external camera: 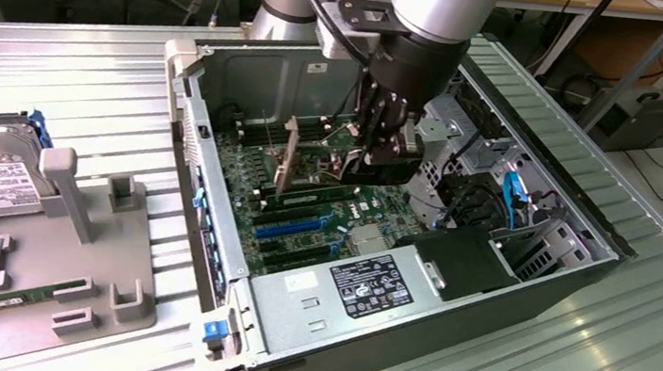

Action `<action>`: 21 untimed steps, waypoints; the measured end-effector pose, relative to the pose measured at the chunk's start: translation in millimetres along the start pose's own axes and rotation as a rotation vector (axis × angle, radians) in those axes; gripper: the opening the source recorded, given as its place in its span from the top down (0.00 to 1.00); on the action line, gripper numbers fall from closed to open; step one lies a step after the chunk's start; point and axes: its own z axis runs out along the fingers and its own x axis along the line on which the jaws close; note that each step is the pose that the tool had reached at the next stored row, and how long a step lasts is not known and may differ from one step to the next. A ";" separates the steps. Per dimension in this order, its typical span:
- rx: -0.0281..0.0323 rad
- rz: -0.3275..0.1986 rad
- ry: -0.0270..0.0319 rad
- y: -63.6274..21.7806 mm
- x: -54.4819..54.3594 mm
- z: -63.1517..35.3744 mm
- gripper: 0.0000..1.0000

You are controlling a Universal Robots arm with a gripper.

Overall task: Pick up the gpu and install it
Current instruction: 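Insert the gpu into the slot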

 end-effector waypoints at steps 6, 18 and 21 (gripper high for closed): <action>-0.0010 -0.035 0.0011 10.8 1.5 12.0 0.74; 0.0021 -0.044 0.0009 51.4 6.5 36.0 0.74; 0.0055 -0.057 0.0009 52.2 6.7 39.5 0.74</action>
